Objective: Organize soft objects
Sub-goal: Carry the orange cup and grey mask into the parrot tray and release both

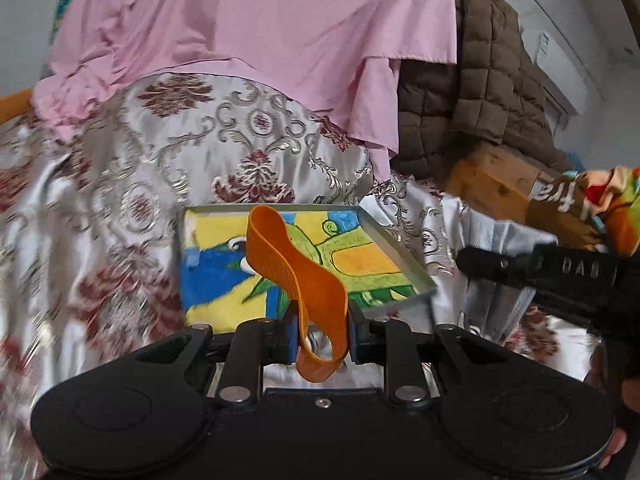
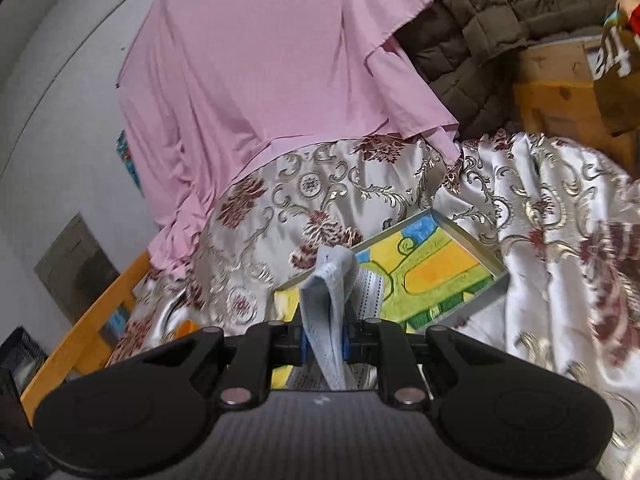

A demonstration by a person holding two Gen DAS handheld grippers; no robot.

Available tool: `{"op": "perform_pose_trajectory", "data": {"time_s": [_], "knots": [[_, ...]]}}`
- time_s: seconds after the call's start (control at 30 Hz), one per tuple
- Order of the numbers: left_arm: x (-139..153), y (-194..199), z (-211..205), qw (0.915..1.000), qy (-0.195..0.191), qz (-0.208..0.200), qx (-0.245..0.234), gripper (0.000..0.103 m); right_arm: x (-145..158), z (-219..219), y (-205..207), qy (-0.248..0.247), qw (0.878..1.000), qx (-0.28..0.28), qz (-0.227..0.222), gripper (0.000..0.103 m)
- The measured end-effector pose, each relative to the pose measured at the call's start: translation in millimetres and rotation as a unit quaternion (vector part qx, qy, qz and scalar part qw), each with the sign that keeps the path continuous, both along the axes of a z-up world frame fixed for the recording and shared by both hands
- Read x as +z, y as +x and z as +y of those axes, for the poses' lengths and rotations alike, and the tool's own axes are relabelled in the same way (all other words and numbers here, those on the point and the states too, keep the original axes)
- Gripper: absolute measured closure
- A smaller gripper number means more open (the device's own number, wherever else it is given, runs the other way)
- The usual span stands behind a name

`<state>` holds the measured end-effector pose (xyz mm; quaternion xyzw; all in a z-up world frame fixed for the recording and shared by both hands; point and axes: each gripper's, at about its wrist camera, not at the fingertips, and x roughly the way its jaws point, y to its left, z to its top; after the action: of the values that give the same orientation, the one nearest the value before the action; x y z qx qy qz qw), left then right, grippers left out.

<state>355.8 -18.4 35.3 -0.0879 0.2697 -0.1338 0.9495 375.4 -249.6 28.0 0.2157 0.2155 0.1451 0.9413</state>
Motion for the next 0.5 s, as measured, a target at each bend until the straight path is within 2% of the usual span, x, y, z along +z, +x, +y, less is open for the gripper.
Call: {"op": "perform_pose_trajectory", "data": {"time_s": [0.1,0.23,0.37,0.5], "knots": [[-14.6,45.1,0.0,0.9998,-0.007,0.011,-0.016,0.079,-11.1,5.1,36.0,0.042,0.999,0.005,-0.007,0.085],[-32.2,95.9,1.6,0.9986,-0.023,0.025,-0.041,0.079,-32.7,9.9,68.3,0.046,0.999,0.005,-0.008,0.084],[-54.4,115.4,12.9,0.9978,-0.020,0.033,-0.055,0.078,-53.4,5.7,94.7,0.076,0.997,-0.012,0.024,0.084],[-81.6,132.8,35.8,0.9963,-0.051,0.061,-0.033,0.077,-63.5,19.7,121.8,0.060,0.997,-0.023,0.051,0.084]]}}
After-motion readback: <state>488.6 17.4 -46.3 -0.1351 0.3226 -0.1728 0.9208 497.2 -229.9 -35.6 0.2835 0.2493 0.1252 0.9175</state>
